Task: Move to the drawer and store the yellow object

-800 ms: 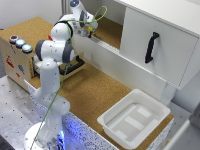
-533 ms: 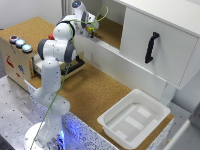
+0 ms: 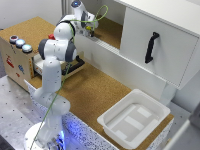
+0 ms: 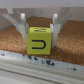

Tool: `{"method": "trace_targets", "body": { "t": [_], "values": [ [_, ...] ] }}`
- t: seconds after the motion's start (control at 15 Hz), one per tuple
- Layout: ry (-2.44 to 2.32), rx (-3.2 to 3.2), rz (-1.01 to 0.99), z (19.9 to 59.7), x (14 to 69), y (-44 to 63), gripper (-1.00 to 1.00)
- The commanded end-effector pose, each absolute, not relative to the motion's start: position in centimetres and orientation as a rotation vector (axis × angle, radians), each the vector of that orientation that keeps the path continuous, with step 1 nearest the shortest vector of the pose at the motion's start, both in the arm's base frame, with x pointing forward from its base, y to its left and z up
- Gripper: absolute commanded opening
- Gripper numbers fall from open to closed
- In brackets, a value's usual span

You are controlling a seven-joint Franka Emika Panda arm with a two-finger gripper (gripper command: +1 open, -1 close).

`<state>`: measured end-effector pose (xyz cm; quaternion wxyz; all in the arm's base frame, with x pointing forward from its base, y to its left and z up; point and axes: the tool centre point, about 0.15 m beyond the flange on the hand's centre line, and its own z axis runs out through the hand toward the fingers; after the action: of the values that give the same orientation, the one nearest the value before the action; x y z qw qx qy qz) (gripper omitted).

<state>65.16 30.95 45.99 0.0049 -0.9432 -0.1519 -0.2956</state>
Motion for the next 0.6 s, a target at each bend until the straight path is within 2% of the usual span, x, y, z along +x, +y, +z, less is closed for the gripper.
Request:
{"method": "trace_targets", "body": {
  "t": [0.0,0.53],
  "values": [
    [-0.53,-3.034,-1.019,48.6,59.5,31.3,-1.0],
    [-0.717,-3.023,-0.874,49.3,47.7,29.4,-1.0]
  ]
}}
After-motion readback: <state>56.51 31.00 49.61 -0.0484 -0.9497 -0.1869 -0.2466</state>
